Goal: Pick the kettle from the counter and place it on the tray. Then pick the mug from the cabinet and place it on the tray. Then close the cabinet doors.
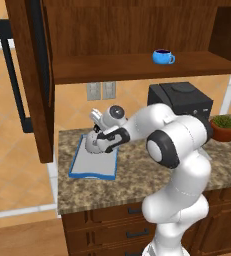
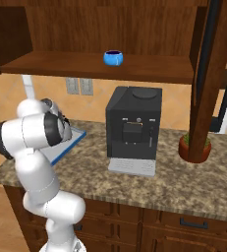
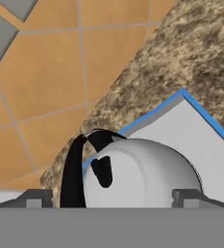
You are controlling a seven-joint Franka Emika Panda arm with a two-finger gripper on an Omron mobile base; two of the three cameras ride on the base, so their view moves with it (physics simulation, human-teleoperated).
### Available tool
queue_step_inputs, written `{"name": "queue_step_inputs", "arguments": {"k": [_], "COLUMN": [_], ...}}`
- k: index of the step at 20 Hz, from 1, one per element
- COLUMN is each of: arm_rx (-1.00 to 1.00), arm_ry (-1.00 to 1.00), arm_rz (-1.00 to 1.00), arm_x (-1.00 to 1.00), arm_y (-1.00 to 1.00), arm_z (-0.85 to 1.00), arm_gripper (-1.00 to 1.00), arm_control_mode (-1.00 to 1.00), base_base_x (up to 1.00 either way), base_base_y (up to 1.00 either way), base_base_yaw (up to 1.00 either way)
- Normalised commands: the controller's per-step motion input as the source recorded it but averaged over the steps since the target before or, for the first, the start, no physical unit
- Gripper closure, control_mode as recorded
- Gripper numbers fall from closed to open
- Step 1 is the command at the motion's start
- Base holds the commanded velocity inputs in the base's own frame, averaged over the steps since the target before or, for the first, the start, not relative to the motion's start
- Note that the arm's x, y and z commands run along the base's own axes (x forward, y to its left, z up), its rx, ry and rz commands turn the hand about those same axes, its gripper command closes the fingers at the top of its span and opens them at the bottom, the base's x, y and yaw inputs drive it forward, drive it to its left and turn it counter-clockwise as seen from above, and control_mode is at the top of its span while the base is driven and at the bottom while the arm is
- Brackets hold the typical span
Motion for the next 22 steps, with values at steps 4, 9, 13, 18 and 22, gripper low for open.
{"name": "queue_step_inputs", "arguments": {"k": [4,9,13,18,22], "arm_rx": [0.0,0.0,0.0,0.0,0.0], "arm_ry": [-0.06,-0.01,-0.04,-0.05,-0.18], "arm_rz": [0.0,0.0,0.07,0.16,0.24], "arm_x": [-0.24,-0.41,-0.47,-0.46,-0.53], "arm_y": [-0.01,-0.06,-0.17,-0.33,-0.4], "arm_z": [0.28,0.38,0.41,0.41,0.36], "arm_gripper": [-1.0,-1.0,-1.0,-1.0,-1.0], "arm_control_mode": [-1.0,-1.0,-1.0,-1.0,-1.0], "base_base_x": [0.0,0.0,0.0,0.0,0.0], "base_base_y": [0.0,0.0,0.0,0.0,0.0], "base_base_yaw": [0.0,0.0,0.0,0.0,0.0]}}
